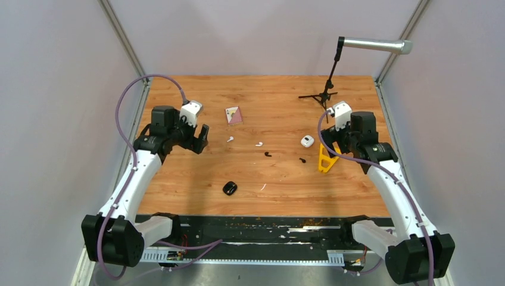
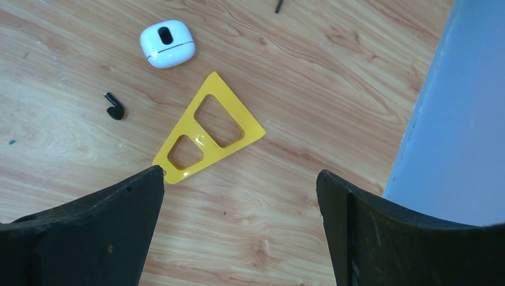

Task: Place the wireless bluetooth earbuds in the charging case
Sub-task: Pick up the charging case at the center of the board.

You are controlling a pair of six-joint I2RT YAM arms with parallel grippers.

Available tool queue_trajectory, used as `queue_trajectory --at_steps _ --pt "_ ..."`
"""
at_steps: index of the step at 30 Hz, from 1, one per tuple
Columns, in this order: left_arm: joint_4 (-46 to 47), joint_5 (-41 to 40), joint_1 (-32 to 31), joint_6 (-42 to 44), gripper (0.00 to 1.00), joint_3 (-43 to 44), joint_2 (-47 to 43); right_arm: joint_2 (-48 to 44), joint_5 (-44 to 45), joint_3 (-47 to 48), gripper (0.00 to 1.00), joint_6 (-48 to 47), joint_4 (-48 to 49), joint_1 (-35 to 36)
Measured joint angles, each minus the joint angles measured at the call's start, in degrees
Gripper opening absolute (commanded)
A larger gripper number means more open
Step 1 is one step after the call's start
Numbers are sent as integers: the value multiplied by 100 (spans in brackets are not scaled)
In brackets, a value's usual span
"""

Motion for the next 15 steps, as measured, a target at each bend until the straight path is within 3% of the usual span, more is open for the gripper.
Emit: queue_trajectory --at_steps 9,15 --pt "-549 317 -15 525 100 24 57 393 -1513 409 91 -251 42 57" --pt "-649 428 -15 566 100 22 50 962 -2269 588 69 -74 310 422"
